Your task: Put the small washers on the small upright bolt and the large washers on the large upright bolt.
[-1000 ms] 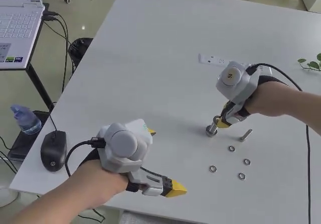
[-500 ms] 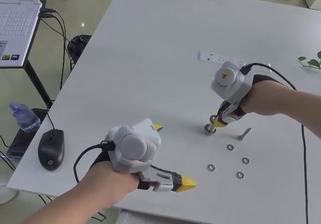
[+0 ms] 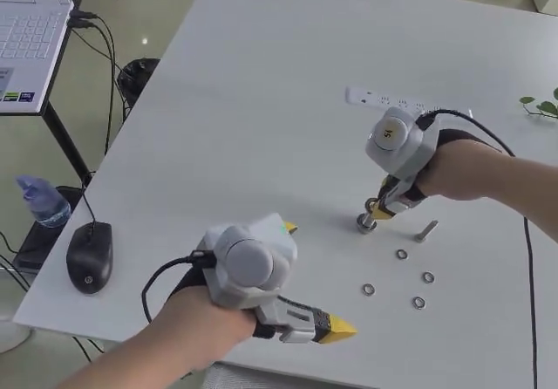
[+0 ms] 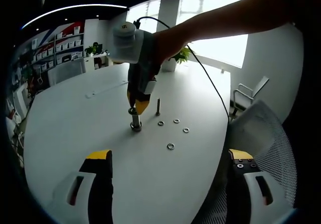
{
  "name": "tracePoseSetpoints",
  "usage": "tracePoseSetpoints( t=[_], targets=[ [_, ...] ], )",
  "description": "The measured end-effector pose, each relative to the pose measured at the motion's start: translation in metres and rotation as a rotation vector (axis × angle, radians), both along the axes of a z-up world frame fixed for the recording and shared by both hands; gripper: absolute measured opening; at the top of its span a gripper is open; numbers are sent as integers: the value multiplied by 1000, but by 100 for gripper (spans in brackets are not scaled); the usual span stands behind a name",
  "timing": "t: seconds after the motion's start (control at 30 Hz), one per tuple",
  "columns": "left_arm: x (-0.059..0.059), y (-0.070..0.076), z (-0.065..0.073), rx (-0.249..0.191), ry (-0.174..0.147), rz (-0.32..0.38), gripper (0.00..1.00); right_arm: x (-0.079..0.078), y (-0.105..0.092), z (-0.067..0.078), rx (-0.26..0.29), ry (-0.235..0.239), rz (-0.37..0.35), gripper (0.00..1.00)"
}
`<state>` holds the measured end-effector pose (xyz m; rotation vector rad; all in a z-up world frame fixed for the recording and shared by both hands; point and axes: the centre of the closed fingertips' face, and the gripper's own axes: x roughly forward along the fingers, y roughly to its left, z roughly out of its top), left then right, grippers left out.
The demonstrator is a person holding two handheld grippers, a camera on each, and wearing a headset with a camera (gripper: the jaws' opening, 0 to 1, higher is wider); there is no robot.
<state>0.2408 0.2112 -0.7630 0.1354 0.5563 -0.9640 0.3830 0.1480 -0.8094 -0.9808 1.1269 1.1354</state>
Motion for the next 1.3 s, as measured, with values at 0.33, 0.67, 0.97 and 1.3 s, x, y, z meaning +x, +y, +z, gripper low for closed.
tracePoseSetpoints(
  t=[0.33,0.67,0.97,1.3],
  targets=[
    [-4,-4,0,7,5,-22,93,0,-2,-10,-5,1,-10,22],
    [-7,-2,-2,9,17,-21,92,0,-4,-21,-12,1,-8,22],
    [-4,-3,-1,4,31,-14,91,-1,-2,-37,-20,-1,-1,22],
    [-2,-5,-1,-5,40,-4,90,-2,-1,-45,-22,3,-3,22]
  ],
)
